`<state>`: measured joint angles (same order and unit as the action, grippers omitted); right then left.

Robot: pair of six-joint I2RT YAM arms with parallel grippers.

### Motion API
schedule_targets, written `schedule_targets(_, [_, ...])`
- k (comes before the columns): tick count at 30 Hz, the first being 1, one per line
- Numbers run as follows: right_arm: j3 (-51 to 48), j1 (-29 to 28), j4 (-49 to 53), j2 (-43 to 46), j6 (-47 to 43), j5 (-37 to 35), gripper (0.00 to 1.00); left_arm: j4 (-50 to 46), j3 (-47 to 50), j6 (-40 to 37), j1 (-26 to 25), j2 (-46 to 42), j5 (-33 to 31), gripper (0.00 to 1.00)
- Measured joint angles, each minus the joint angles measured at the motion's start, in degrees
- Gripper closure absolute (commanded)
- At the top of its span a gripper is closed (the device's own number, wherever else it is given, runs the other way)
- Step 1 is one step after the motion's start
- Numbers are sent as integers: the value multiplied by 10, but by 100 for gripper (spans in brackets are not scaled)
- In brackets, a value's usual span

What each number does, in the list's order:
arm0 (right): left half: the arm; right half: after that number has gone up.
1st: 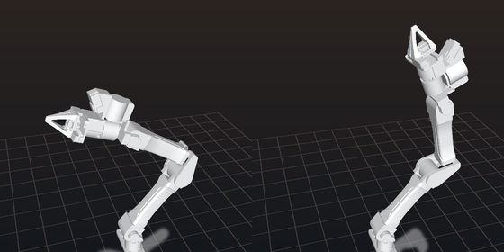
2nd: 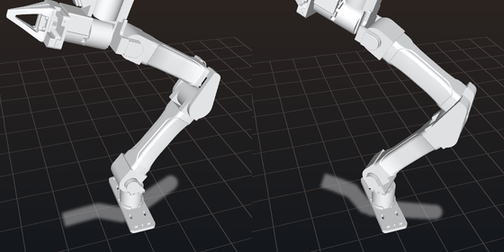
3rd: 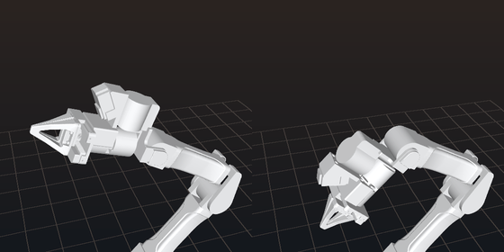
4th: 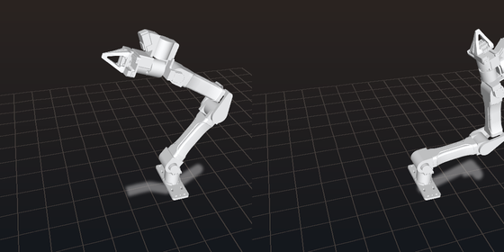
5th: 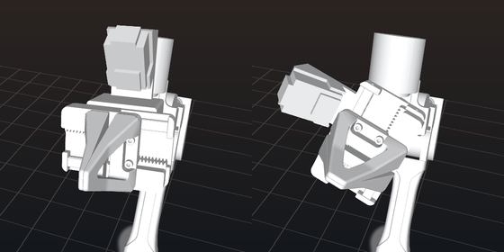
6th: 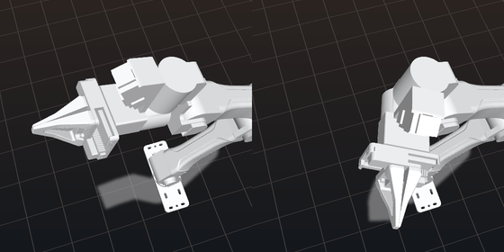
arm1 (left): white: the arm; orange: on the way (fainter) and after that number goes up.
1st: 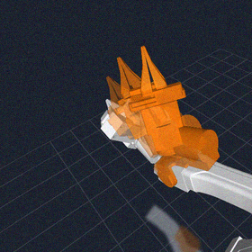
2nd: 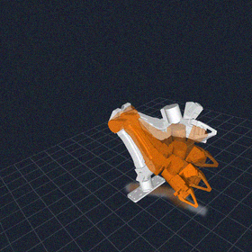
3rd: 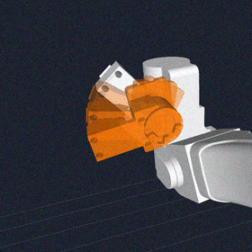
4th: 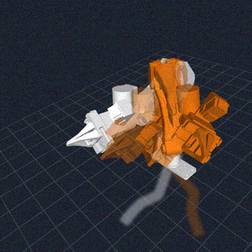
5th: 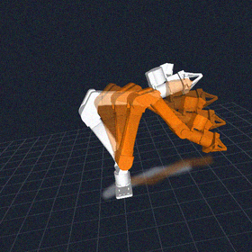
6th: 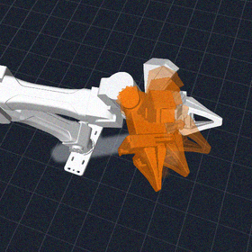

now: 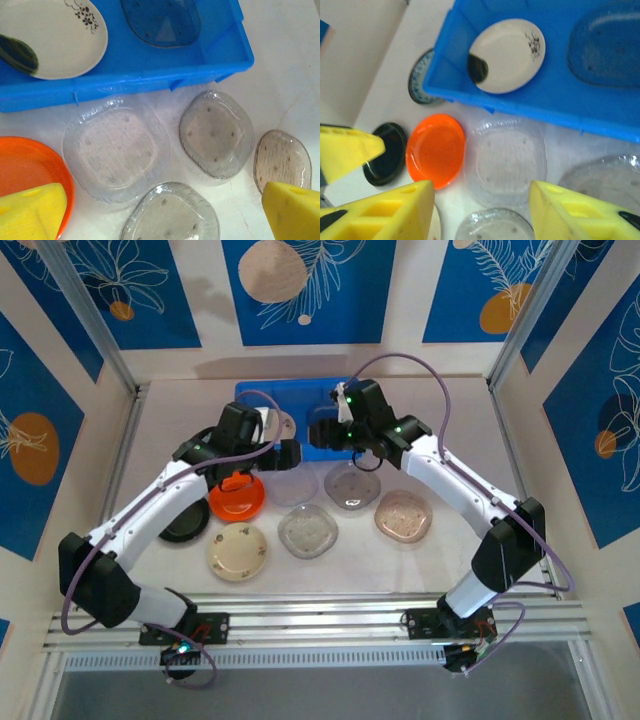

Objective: Place the plates into the plastic bin on the countertop

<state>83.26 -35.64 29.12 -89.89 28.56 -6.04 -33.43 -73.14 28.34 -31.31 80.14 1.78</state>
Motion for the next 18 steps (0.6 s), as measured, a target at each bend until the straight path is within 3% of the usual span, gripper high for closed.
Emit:
schedule_targets(8, [-131,0,-22,55,-6,-15,36,31,103,4,-24,-66,-19,0])
schedule_targets(18, [-239,115,2,136,47,38,44,85,169,43,-30,-114,4,0])
